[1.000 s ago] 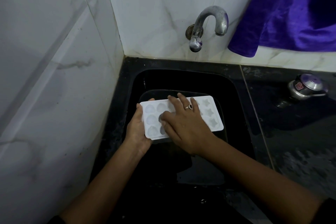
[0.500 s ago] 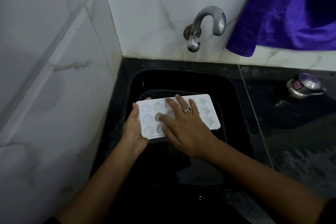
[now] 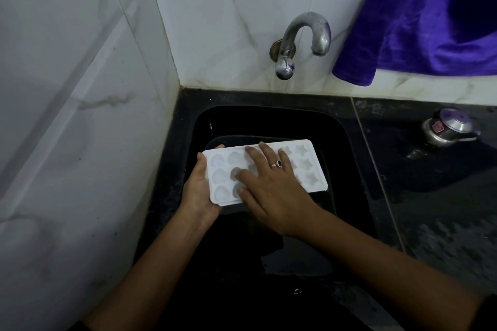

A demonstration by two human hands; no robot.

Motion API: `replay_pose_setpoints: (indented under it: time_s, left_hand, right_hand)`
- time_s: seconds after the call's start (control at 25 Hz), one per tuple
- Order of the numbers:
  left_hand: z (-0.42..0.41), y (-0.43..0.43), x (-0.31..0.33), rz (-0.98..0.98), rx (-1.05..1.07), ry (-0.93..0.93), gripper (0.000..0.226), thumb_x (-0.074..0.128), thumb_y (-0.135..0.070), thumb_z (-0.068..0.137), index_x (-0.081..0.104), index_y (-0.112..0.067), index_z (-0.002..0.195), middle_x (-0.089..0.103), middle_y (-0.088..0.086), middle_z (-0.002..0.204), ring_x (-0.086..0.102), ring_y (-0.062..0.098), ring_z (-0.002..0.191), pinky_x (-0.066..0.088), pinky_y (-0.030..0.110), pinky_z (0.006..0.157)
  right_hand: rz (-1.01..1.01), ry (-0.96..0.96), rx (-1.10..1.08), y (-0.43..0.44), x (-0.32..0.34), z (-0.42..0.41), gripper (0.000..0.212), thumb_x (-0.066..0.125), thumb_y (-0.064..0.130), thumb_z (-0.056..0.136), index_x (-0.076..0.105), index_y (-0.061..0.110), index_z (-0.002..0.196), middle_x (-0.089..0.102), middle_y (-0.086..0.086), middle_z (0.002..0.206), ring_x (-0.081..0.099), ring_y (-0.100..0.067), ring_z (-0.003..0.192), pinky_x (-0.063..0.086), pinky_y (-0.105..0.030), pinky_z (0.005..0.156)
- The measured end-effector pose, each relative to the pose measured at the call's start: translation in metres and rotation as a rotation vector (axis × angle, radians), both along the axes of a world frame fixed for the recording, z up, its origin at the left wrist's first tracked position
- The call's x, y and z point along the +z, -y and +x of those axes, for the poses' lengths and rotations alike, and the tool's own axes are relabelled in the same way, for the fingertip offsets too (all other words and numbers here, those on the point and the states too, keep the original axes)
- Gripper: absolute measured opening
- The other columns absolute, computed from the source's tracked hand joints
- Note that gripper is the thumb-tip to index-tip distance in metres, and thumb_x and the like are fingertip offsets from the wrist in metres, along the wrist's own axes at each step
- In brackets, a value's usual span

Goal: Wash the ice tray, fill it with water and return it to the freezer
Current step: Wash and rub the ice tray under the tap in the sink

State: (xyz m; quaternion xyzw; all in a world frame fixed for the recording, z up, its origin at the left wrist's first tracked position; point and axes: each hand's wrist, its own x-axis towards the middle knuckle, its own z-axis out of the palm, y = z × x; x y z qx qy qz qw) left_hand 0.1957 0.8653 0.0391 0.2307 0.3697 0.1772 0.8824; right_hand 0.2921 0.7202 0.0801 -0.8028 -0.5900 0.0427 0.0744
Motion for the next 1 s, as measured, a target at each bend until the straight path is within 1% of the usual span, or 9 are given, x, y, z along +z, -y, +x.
replay_pose_setpoints:
  time_s: [0.08,0.2,0.36,0.56,0.68,0.76,0.84,0.88,1.0]
  left_hand:
    - [-0.001,-0.002,0.000,0.005,0.009,-0.004,0.055,0.031,-0.058,0.109,0.067,-0.025,0.135,0.073,0.017,0.130,0.071,0.036,0.112,0.056,0.054,0.093]
    - [0.002,0.008,0.001,-0.034,-0.034,0.013,0.055,0.030,-0.060,0.108,0.066,-0.025,0.133,0.073,0.016,0.129,0.075,0.035,0.106,0.058,0.053,0.090]
    - [-0.001,-0.001,0.000,-0.006,0.005,0.008,0.057,0.030,-0.058,0.109,0.064,-0.023,0.138,0.071,0.018,0.133,0.069,0.039,0.116,0.054,0.057,0.097]
    - [0.002,0.008,0.000,-0.050,-0.015,0.027,0.056,0.032,-0.058,0.108,0.064,-0.022,0.137,0.069,0.018,0.136,0.072,0.034,0.111,0.058,0.051,0.093]
    - [-0.001,-0.001,-0.003,-0.062,-0.002,0.032,0.059,0.033,-0.060,0.108,0.061,-0.023,0.143,0.067,0.019,0.139,0.068,0.038,0.121,0.055,0.054,0.096]
    - [0.000,0.000,-0.006,-0.060,-0.021,0.039,0.060,0.033,-0.061,0.107,0.059,-0.023,0.146,0.066,0.019,0.140,0.064,0.040,0.127,0.054,0.056,0.099]
    - [0.001,0.005,-0.006,-0.065,-0.016,0.040,0.057,0.032,-0.059,0.108,0.062,-0.022,0.140,0.068,0.018,0.138,0.072,0.035,0.115,0.060,0.050,0.092]
    - [0.001,0.005,-0.006,-0.062,-0.009,0.040,0.057,0.031,-0.058,0.109,0.063,-0.022,0.139,0.068,0.018,0.138,0.073,0.033,0.111,0.060,0.048,0.090]
    - [0.000,0.001,-0.005,-0.050,-0.013,0.037,0.058,0.031,-0.059,0.109,0.060,-0.023,0.144,0.067,0.019,0.139,0.066,0.038,0.122,0.055,0.053,0.096]
  right_hand:
    - [0.005,0.011,0.012,0.004,-0.001,0.002,0.045,0.027,0.049,0.107,0.055,0.028,0.135,0.026,-0.016,0.166,0.015,-0.041,0.156,0.012,-0.066,0.123]
    - [0.010,-0.011,-0.019,-0.004,0.004,0.006,0.041,0.026,0.048,0.107,0.059,0.028,0.121,0.028,-0.016,0.165,0.016,-0.041,0.156,0.015,-0.067,0.122]
    - [0.000,-0.009,0.012,0.005,-0.003,0.004,0.044,0.027,0.050,0.107,0.054,0.029,0.136,0.025,-0.016,0.166,0.013,-0.040,0.157,0.011,-0.066,0.124]
    - [-0.003,-0.029,-0.015,-0.008,0.001,-0.003,0.043,0.026,0.049,0.107,0.057,0.022,0.120,0.025,-0.017,0.166,0.013,-0.040,0.157,0.014,-0.066,0.122]
    - [-0.001,-0.017,0.041,-0.002,-0.002,-0.003,0.044,0.027,0.048,0.108,0.052,0.024,0.135,0.025,-0.017,0.165,0.013,-0.039,0.157,0.011,-0.065,0.124]
    - [0.014,-0.026,0.006,-0.003,0.001,0.002,0.042,0.026,0.048,0.107,0.056,0.028,0.128,0.026,-0.017,0.166,0.013,-0.041,0.156,0.012,-0.067,0.123]
    - [0.000,-0.023,-0.005,-0.006,0.001,-0.001,0.042,0.026,0.049,0.107,0.057,0.024,0.121,0.026,-0.017,0.166,0.014,-0.041,0.156,0.014,-0.066,0.122]
    - [-0.010,-0.013,0.016,-0.006,-0.001,-0.004,0.043,0.027,0.049,0.107,0.056,0.022,0.123,0.026,-0.017,0.165,0.014,-0.040,0.157,0.014,-0.065,0.122]
    - [0.007,-0.015,0.026,-0.002,-0.002,-0.001,0.043,0.027,0.049,0.107,0.054,0.026,0.132,0.027,-0.017,0.165,0.014,-0.040,0.156,0.011,-0.065,0.123]
